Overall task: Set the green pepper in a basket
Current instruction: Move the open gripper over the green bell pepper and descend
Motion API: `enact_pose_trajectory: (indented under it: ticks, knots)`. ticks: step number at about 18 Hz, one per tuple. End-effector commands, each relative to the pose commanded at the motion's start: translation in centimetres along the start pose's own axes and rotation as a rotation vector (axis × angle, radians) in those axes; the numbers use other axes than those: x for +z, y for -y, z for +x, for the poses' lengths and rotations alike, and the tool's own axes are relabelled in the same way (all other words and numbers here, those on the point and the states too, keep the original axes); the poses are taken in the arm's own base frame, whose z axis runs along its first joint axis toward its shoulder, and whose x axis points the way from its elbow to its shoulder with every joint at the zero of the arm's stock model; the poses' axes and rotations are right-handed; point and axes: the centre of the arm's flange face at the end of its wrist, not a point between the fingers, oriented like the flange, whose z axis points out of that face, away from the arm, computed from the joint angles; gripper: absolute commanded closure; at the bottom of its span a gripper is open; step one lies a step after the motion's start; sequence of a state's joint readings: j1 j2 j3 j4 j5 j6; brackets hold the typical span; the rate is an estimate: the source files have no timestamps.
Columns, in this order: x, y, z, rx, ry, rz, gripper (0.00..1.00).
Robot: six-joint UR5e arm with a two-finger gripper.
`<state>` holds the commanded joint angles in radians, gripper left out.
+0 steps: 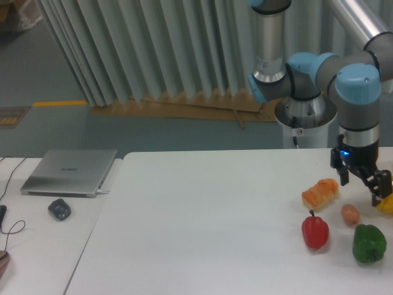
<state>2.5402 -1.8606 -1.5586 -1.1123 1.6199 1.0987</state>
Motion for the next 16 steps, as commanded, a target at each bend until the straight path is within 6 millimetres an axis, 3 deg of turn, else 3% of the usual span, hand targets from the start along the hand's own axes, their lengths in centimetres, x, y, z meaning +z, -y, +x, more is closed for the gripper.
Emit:
enact_pose_trajectory:
  ticks: [9,16]
  knots:
    - [1.6,0.7,-2.3,-0.352,0.046,0.035,0.0]
    - [3.3,1.6,-2.2,-0.387,0.054,0.044,0.0]
